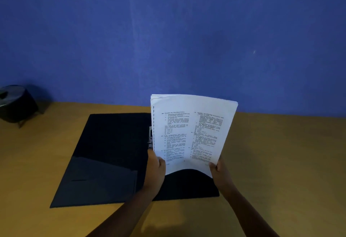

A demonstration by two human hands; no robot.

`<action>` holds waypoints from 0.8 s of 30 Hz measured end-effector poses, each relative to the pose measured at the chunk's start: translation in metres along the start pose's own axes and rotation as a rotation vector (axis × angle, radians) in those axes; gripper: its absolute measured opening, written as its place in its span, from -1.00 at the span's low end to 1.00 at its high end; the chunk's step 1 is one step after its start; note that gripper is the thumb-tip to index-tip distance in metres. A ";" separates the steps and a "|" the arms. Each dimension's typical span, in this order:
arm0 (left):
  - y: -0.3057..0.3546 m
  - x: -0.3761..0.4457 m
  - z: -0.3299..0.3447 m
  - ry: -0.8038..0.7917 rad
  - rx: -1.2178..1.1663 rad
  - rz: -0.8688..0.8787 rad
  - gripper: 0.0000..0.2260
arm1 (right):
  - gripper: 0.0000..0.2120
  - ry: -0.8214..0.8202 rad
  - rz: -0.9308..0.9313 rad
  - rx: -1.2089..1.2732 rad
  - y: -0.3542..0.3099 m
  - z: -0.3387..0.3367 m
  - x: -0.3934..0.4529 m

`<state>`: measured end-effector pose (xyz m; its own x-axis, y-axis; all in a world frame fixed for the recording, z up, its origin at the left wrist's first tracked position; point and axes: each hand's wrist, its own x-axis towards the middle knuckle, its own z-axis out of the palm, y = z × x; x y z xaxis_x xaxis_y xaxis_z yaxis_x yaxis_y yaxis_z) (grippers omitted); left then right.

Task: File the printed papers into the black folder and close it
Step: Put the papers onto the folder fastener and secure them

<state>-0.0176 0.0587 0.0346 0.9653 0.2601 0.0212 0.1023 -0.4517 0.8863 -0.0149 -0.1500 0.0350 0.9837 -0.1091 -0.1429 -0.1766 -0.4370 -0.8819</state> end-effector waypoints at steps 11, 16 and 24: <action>-0.001 0.011 0.005 -0.119 -0.038 -0.238 -0.70 | -0.55 -0.142 0.142 -0.210 -0.002 -0.008 0.026; -0.009 0.010 0.005 -0.269 -0.017 -0.303 -0.66 | -0.59 -0.135 0.243 -0.210 0.007 -0.010 0.025; -0.030 0.006 -0.007 -0.283 0.018 -0.314 -0.72 | -0.69 -0.106 0.250 -0.222 0.005 0.003 0.029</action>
<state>-0.0165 0.0795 0.0112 0.9142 0.1438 -0.3790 0.4038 -0.4033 0.8211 0.0125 -0.1527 0.0255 0.9051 -0.1491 -0.3982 -0.4039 -0.5937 -0.6960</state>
